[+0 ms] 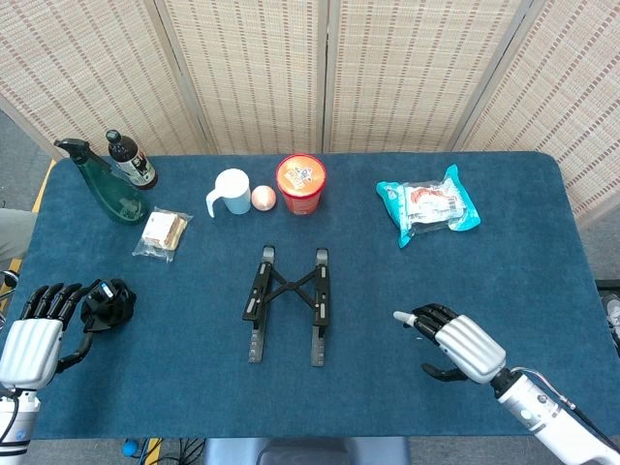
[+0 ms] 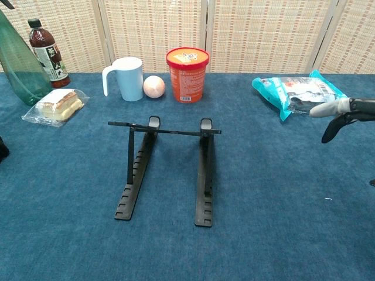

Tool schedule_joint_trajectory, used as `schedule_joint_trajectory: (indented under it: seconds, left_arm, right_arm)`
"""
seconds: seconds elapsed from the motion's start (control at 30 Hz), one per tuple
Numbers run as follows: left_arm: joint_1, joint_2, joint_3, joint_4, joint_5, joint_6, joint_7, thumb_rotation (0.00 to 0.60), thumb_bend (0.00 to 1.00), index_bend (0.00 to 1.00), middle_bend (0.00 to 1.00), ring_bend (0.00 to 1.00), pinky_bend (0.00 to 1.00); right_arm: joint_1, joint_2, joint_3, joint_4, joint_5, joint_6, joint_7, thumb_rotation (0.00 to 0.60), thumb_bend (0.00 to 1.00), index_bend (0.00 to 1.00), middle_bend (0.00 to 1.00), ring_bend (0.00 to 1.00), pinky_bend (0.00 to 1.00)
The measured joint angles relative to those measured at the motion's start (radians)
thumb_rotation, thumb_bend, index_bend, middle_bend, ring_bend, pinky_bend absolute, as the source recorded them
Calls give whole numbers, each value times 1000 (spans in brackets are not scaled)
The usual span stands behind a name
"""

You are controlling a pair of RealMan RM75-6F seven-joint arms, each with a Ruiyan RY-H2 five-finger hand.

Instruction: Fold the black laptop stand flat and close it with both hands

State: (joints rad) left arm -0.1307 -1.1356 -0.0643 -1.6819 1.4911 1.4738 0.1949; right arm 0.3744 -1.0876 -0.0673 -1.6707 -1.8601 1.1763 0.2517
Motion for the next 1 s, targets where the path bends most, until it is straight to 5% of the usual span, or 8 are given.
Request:
schedule_joint_trajectory:
  seconds: [1.0]
  left_arm:
    - [12,11,11,-14,-8,8,17,600,310,148,139,95,60]
  right_arm:
    - [278,-219,-22,89,-45,-180,108,600,207,143,286,176,219]
